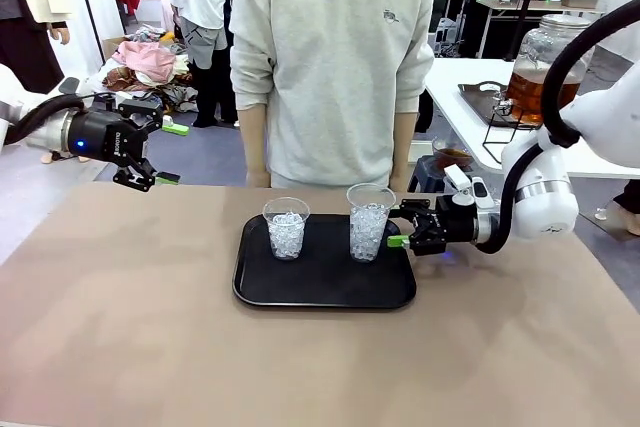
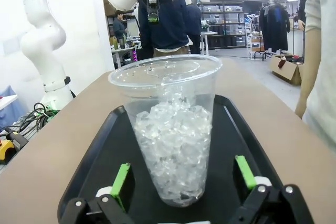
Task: Pour the drink into the iced cup.
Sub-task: Pick up the iced cup indicated by the human and present it to them.
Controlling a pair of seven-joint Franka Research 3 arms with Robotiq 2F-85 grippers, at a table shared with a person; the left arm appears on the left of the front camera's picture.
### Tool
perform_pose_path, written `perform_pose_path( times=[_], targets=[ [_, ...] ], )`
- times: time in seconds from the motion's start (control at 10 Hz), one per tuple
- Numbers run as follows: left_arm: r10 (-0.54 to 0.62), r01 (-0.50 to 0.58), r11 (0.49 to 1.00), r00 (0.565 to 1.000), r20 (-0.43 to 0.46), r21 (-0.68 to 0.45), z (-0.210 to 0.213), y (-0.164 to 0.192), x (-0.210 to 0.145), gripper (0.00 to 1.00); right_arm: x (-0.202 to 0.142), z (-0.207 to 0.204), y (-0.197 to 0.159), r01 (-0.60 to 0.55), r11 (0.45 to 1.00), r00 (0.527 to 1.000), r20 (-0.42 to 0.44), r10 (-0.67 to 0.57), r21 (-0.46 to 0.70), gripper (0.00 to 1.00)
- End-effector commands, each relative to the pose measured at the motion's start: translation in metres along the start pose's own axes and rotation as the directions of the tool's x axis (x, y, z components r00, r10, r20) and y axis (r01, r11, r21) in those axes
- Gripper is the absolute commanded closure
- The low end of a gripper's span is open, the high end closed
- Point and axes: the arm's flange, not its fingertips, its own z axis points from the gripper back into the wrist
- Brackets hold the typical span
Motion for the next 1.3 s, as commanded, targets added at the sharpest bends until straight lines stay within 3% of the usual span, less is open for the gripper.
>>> perform_pose_path(
  times=[0.0, 1.2],
  targets=[
    [0.0, 0.0, 1.0, 1.0, 0.001, -0.002, 0.001, 0.0, -0.001, 0.0, -0.001, -0.01, -0.008, -0.024, 0.999, 1.0, 0.011, 0.024, -0.026, 0.0],
    [0.0, 0.0, 1.0, 1.0, 0.001, -0.002, 0.001, 0.0, -0.001, 0.0, 0.005, -0.045, -0.007, 0.082, 0.997, 0.996, 0.041, -0.082, 0.002, 0.0]
  ],
)
